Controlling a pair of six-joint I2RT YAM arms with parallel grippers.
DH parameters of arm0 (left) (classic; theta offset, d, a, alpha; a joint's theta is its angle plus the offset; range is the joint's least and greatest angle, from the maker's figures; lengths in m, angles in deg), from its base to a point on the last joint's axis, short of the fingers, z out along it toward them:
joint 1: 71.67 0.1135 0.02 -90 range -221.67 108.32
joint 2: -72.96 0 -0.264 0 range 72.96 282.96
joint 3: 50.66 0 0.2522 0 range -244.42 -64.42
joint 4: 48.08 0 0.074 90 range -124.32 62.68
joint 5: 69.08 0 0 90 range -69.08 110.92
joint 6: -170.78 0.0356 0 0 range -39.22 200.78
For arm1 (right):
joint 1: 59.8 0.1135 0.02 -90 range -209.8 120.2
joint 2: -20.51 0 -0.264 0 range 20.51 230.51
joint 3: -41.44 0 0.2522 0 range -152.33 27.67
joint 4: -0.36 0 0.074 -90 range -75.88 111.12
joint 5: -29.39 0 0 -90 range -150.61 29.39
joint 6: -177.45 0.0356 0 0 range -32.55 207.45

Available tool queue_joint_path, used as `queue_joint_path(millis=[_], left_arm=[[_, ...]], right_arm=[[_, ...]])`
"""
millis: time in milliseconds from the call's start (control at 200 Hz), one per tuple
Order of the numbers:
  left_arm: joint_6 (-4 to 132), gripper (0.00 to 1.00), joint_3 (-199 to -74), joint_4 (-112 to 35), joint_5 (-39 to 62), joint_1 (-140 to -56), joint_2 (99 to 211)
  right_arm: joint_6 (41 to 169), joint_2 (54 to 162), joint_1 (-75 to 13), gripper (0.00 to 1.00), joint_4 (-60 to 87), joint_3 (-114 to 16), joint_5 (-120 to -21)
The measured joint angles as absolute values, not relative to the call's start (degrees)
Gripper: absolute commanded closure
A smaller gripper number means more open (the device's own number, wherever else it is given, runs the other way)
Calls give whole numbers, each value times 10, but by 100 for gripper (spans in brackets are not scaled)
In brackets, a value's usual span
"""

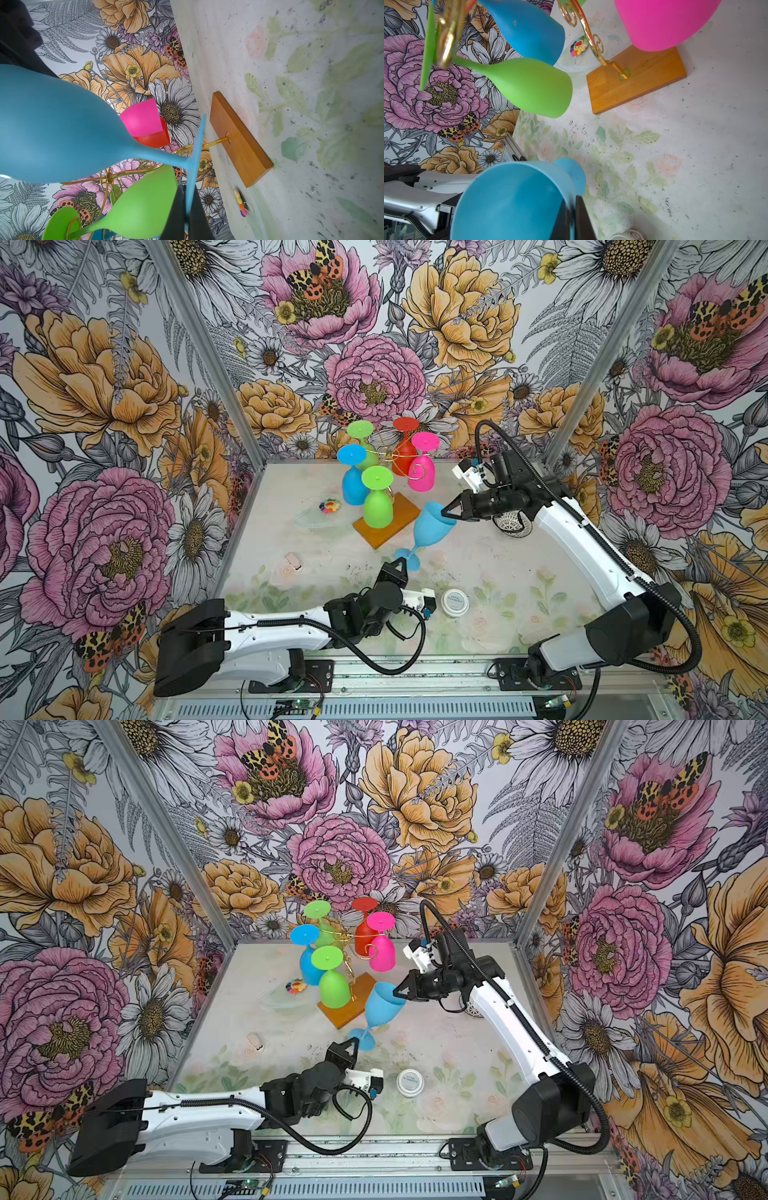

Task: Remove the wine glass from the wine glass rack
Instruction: 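Close the right gripper on the blue glass rim while the left gripper holds its foot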

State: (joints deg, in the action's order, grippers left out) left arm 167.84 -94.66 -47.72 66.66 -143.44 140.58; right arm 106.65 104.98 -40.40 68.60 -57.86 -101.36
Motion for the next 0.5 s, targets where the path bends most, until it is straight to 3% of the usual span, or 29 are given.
queue_joint_path(millis=[165,335,500], left_arm=[[1683,99,-946,-477,668,-1434,1406],[1684,75,-943,-485,668,-1434,1406],[1676,63,-937,-498,668,-1437,1406]], right_arm=[[1060,1050,-404,100,686,-578,-1012],[1058,1050,-404,100,689,-575,-1009],[1058,1050,-403,100,691,-575,-1008]])
